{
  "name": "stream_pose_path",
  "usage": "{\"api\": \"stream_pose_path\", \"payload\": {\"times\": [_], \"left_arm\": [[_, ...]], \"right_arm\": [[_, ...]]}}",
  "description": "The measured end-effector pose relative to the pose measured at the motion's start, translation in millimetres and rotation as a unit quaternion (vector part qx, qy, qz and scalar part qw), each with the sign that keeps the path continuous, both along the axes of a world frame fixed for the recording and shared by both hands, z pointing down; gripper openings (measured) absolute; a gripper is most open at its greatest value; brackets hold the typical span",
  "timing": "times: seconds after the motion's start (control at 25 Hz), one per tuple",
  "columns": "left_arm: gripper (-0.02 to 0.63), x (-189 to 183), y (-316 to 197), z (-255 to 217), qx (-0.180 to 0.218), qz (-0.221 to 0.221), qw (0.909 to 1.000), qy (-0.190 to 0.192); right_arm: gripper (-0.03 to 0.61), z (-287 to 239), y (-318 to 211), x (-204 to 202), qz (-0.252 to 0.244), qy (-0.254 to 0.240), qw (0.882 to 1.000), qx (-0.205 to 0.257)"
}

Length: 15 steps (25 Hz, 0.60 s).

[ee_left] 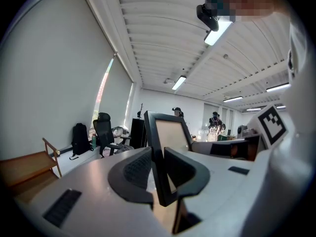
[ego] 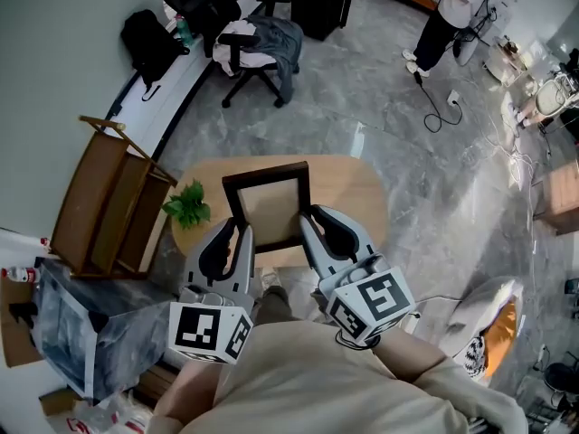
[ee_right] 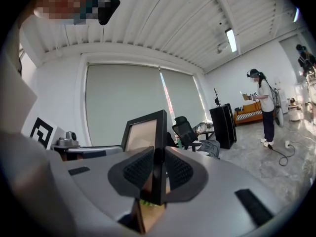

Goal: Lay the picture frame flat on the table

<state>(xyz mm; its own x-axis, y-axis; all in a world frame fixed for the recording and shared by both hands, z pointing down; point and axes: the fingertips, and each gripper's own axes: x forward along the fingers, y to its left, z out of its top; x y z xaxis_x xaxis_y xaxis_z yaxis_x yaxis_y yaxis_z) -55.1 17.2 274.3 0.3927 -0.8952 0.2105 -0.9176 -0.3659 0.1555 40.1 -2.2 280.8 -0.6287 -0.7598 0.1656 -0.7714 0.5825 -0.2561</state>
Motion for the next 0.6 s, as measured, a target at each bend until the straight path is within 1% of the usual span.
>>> {"api": "stream_pose_path", "payload": {"times": [0.2,0.36,0.6], "left_arm": [[0.075,-42,-56,21,-0.028,0.008,0.9996,0.007],[0.075,-66,-92,42,-0.051,0.013,0.9984,0.02],[0.075,-99,-132,81,-0.087,-0.014,0.9952,0.043]], "right_arm": [[0.052,20,-54,-41,0.005,0.017,1.0,-0.023],[0.052,39,-89,-65,0.012,0.03,0.998,-0.045],[0.052,77,-133,-98,0.001,0.049,0.996,-0.079]]}}
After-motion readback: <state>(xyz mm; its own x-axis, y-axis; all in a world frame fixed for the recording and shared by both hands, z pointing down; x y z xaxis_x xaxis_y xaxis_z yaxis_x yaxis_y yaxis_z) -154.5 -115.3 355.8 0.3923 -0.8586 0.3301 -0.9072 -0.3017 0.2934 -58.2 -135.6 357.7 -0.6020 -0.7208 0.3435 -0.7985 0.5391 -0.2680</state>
